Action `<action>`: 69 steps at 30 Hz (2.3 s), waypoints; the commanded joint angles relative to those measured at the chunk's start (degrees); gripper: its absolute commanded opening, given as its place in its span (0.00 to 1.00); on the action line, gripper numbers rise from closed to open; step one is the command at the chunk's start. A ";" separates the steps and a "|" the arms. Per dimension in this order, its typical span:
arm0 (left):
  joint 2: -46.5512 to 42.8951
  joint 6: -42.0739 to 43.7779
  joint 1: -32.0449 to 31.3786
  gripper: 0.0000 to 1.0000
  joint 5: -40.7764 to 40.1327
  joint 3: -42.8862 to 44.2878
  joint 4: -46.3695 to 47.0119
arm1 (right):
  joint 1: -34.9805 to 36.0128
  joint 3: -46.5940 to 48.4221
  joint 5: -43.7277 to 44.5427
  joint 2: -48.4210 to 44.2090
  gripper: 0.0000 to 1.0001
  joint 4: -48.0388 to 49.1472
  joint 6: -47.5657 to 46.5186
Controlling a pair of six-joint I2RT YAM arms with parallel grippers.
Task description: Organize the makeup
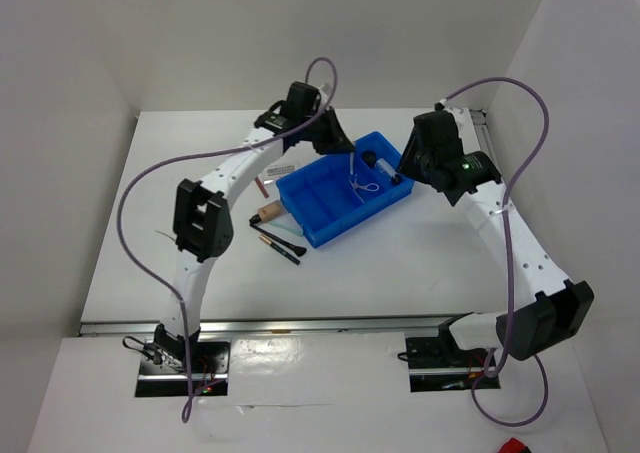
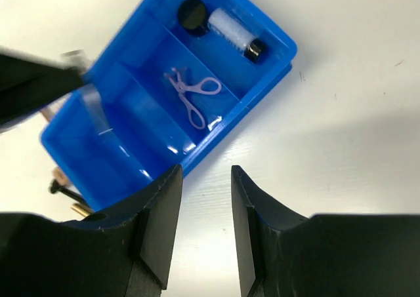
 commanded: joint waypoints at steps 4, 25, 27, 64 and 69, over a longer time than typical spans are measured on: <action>12.11 -5.99 -3.36 0.00 3.06 9.73 11.99 | -0.41 0.53 2.80 -3.05 0.44 -4.57 3.61; 12.91 -3.37 -6.88 0.41 -11.61 9.28 4.65 | -2.69 2.02 3.51 -1.39 0.47 -8.62 1.85; 12.30 -2.85 -6.88 0.58 -12.23 9.29 4.62 | -2.69 2.02 2.90 -1.38 0.47 -8.62 1.85; -20.68 3.05 47.61 0.70 -28.59 -46.88 -14.10 | -3.22 -1.40 -7.39 0.46 0.52 -0.45 -0.52; -18.91 2.52 48.76 0.65 -25.24 -48.63 -10.40 | -3.22 -0.88 -7.39 0.46 0.52 -0.98 0.00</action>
